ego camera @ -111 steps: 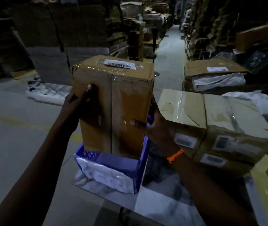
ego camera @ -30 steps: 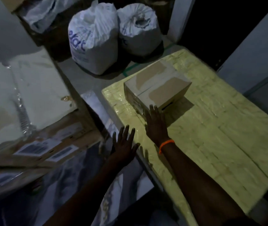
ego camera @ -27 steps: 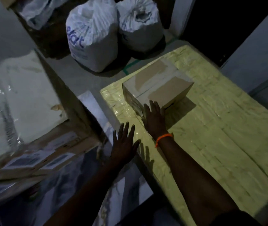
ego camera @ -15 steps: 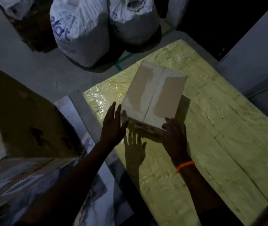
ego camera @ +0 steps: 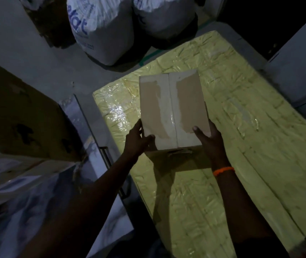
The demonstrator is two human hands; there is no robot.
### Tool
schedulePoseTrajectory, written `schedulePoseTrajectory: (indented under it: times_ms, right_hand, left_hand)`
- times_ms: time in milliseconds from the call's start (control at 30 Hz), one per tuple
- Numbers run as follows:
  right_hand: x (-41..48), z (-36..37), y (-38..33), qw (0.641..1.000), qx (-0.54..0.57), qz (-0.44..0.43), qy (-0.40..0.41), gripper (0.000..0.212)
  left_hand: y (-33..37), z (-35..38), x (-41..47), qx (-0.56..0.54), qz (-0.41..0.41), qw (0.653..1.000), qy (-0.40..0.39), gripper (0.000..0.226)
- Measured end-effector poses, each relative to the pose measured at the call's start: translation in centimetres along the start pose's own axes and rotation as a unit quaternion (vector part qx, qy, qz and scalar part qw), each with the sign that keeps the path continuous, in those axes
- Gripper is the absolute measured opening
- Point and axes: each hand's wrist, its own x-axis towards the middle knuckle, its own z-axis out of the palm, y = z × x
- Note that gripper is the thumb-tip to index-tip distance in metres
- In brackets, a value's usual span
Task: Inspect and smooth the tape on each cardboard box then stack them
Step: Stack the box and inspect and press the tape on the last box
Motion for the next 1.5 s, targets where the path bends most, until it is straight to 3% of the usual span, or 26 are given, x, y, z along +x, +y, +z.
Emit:
schedulePoseTrajectory:
  times_ms: [300,533,667,833,1000,1200,1367,1500]
  right_hand:
    - [-12.8,-4.2,-3.0,0.994,0.051,-0.04,-0.087,0.053]
    - [-25.5,-3.8,-5.1,0.988,0.043,-0.088,-0.12,0.064]
    - [-31.3,-0.8,-5.1,0.978,0.014,-0.111,-0.176,0.071]
    - [-36.0,6.2,-4.7,0.953,-0.017,-0.123,-0.277,0.069]
    - [-37.4,12.8,-4.5,0.914,-0.08,-0.146,-0.369,0.082]
    - [-37.1,16.6,-5.4,0.878,-0.123,-0.177,-0.428,0.069]
    - [-35.9,17.7,-6.4,0.874,-0.15,-0.213,-0.411,0.062]
    - [-34.7,20.0,-6.7,0.848,-0.219,-0.323,-0.358,0.084]
  left_hand:
    - [0.3,-3.6,-14.1,-0.023,0.024,0.999,0.027,0.076]
    - [-0.8,-8.3,-29.8,-0.113,0.052,0.989,0.084,0.065]
    - [-5.4,-10.7,-39.0,-0.127,0.032,0.981,0.143,0.066]
    - [-12.3,-13.7,-46.5,-0.198,-0.053,0.951,0.233,0.062]
    - [-17.9,-16.8,-49.1,-0.255,-0.089,0.921,0.281,0.06]
    - [-20.6,-18.0,-49.6,-0.266,-0.097,0.899,0.336,0.077]
    - [-19.7,-17.4,-48.8,-0.161,-0.094,0.911,0.367,0.082]
    - [-19.9,-17.6,-47.0,-0.041,-0.06,0.92,0.385,0.063]
